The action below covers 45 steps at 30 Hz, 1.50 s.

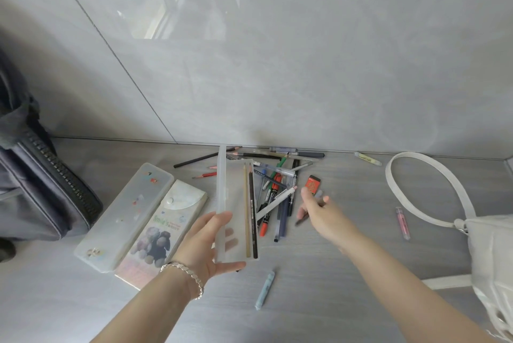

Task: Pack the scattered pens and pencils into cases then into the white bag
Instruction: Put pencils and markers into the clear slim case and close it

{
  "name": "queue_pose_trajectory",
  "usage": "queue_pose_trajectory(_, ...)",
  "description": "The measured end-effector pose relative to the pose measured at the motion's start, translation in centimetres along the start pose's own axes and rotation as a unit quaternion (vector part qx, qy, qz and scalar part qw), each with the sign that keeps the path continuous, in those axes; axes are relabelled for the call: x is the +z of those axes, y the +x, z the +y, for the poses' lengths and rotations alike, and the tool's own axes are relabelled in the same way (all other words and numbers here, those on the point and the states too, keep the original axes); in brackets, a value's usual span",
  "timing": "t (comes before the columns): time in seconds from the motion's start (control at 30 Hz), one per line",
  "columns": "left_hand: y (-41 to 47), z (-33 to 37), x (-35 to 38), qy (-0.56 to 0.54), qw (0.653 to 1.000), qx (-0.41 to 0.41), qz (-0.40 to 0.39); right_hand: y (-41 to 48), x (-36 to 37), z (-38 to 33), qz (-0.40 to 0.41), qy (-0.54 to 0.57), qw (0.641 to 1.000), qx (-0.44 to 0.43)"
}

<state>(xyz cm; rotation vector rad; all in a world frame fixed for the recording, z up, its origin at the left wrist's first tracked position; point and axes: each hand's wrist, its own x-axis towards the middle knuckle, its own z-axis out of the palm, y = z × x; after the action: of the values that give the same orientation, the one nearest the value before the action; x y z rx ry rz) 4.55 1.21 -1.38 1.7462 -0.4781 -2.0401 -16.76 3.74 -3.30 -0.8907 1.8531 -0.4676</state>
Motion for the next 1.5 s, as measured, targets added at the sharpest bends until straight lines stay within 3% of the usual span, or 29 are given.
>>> queue_pose_trajectory(0.17,-0.6,-0.4,-0.4,-0.023,1.0,-0.002,-0.013,1.7,3.7,1.1,0.048,-0.06,0.997,-0.011)
queue_pose_trajectory(0.33,-1.3,-0.6,-1.2,-0.164,0.985,0.001,-0.05,2.7,6.0,1.2,0.081,-0.114,0.99,-0.025)
queue_pose_trajectory(0.47,-1.3,-1.1,-2.5,-0.183,0.978,0.028,-0.092,2.9,6.5,1.3,0.086,-0.127,0.988,-0.014)
queue_pose_trajectory(0.7,-1.1,-1.3,-3.6,-0.165,0.983,0.045,-0.068,3.3,7.8,-0.7,0.089,-0.044,0.995,0.016)
queue_pose_trajectory(0.8,-1.1,-0.9,-4.0,-0.16,0.985,0.051,-0.037,3.8,8.3,-2.6,0.131,-0.138,0.982,-0.016)
queue_pose_trajectory(0.93,-1.0,-0.3,-4.7,-0.146,0.987,0.059,-0.023,5.2,8.7,-4.5,0.101,-0.254,0.962,-0.007)
queue_pose_trajectory(1.13,-1.0,0.7,-5.6,-0.132,0.988,0.08,-0.018,6.4,7.8,-4.6,0.071,-0.306,0.949,0.012)
queue_pose_trajectory(1.37,0.0,1.2,-6.7,-0.131,0.989,0.069,0.011,7.4,8.1,-5.4,0.127,-0.333,0.929,-0.099)
queue_pose_trajectory(1.5,0.2,1.9,-6.5,-0.118,0.991,0.057,0.009,9.3,8.3,-7.2,0.12,-0.383,0.902,-0.163)
